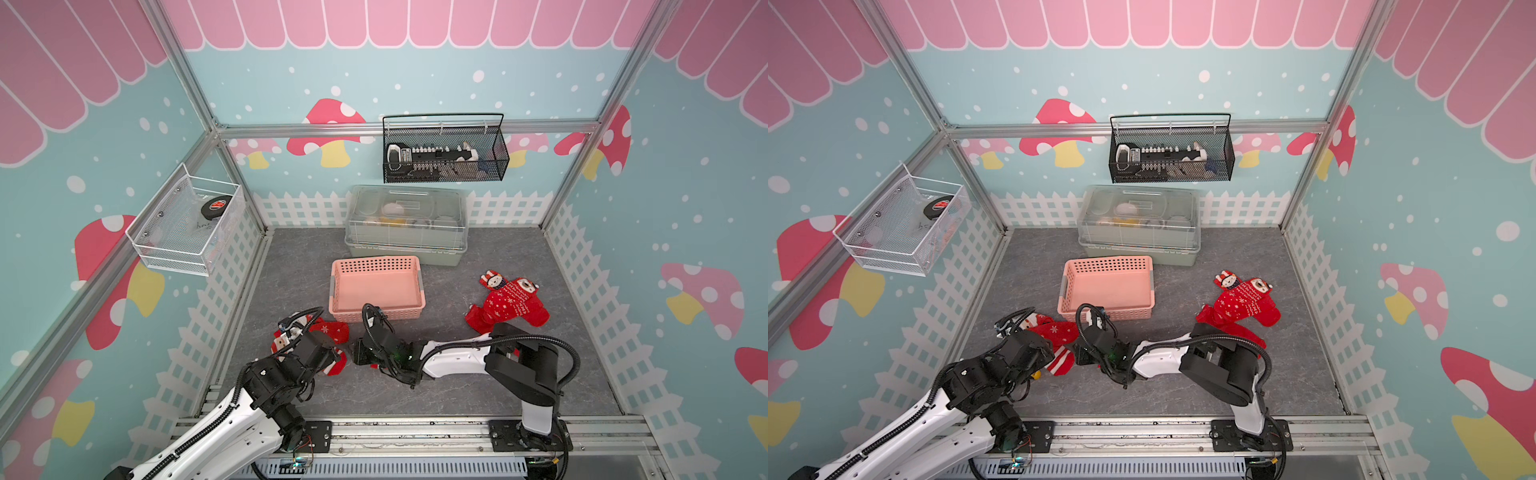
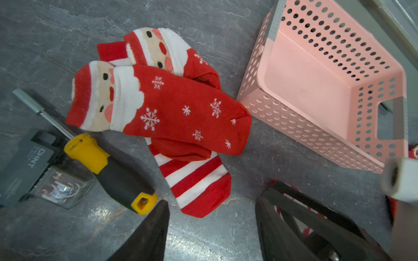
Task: Place the socks together as a pair
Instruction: Pick up the sock at the center of the board.
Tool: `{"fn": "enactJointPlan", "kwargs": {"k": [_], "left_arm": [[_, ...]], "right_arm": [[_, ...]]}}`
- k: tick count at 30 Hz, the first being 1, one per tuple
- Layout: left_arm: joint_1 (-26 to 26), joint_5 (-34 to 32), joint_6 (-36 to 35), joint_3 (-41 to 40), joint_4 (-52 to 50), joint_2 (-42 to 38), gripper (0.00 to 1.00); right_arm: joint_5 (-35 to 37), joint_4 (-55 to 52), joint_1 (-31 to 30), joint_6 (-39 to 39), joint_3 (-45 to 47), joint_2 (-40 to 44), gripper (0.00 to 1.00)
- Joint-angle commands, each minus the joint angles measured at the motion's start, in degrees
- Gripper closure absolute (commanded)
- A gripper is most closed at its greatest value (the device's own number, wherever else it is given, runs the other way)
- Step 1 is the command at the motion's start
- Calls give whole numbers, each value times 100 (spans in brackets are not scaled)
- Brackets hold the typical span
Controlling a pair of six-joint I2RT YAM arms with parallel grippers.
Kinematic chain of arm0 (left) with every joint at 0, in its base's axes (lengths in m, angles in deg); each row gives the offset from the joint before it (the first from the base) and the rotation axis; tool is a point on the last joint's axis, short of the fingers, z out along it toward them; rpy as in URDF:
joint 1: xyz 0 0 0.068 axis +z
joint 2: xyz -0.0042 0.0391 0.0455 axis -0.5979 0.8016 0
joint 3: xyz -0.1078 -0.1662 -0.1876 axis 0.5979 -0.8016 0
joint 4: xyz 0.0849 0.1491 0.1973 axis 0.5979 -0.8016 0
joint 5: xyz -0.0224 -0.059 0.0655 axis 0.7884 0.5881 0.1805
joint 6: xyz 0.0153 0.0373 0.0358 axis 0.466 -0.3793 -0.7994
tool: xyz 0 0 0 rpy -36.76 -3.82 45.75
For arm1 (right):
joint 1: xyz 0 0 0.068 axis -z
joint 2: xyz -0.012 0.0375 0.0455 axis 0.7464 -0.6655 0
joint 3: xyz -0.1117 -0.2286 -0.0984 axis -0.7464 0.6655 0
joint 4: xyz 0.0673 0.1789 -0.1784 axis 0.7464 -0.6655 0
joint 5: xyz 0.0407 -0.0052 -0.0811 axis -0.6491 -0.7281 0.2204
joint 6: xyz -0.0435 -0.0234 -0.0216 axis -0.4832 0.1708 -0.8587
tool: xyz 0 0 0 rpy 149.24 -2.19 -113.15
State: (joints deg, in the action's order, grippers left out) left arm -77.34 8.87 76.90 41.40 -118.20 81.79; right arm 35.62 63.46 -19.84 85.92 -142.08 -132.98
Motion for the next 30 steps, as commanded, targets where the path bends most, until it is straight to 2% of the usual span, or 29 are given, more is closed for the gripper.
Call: {"fn": "enactJointPlan", "kwargs": {"k": [1,10,21,26,30], "left_arm": [[26,-311,342,136,-374,-139,39],[32,-305,449,21,-465,-371,40],[32,-251,491,65,-524,-169,40],[37,-241,456,108,-525,-136,40],[36,-234,405,177,-520,-186,40]], "right_arm": [[-47,-147,-95,423,-284,-310,57],[16,-490,-167,778,-635,-714,56],[-163,-449,-246,1151,-721,-1003,59],[-168,-429,-255,1182,-783,-1070,66],[-126,-428,-255,1134,-834,-1024,78]]}}
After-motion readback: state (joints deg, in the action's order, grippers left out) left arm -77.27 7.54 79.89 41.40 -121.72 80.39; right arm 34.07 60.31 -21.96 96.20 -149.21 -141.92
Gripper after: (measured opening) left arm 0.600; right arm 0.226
